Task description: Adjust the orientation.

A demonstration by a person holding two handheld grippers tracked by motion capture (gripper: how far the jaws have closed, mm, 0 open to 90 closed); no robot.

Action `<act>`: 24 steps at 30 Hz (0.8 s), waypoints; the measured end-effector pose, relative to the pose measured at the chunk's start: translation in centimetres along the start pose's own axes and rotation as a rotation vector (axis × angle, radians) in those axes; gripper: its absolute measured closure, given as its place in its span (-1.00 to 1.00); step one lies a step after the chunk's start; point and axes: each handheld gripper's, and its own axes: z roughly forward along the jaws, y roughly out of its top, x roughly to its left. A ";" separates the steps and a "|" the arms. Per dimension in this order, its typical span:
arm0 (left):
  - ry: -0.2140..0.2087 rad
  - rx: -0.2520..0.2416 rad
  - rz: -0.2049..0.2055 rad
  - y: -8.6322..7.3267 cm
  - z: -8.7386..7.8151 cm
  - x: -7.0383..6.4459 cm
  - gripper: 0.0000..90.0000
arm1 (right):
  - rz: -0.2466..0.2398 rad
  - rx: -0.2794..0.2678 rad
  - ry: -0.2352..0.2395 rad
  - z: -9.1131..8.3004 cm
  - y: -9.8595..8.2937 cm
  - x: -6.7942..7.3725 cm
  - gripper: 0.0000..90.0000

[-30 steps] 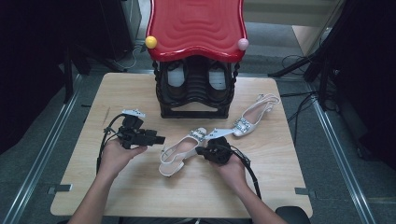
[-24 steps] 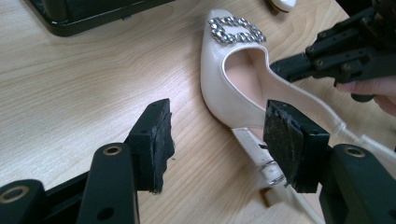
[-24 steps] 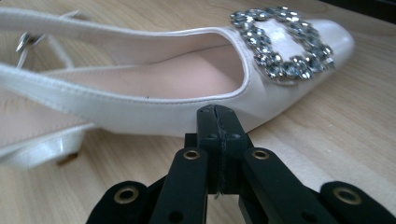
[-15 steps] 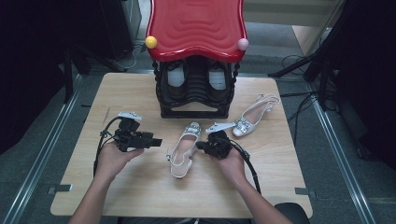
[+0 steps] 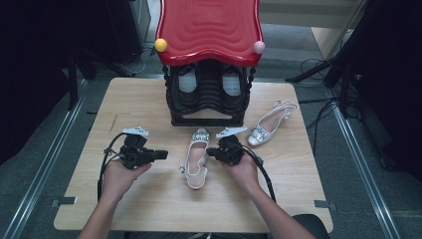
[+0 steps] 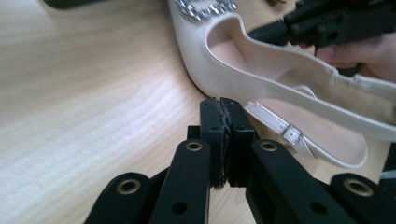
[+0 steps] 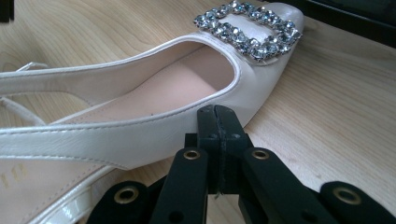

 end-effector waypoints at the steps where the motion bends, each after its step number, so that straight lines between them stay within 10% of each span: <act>1: -0.002 0.001 -0.001 -0.1 0.2 -0.1 1.00 | -0.001 0.000 0.002 0.1 0.1 0.0 1.00; 8: -0.011 0.019 0.048 0.0 1.5 -1.3 0.97 | 0.008 -0.008 0.002 0.7 0.7 -0.2 1.00; 24: -0.011 0.012 0.054 0.7 0.7 -0.5 0.17 | -0.006 -0.047 -0.015 -2.7 0.6 -1.2 0.51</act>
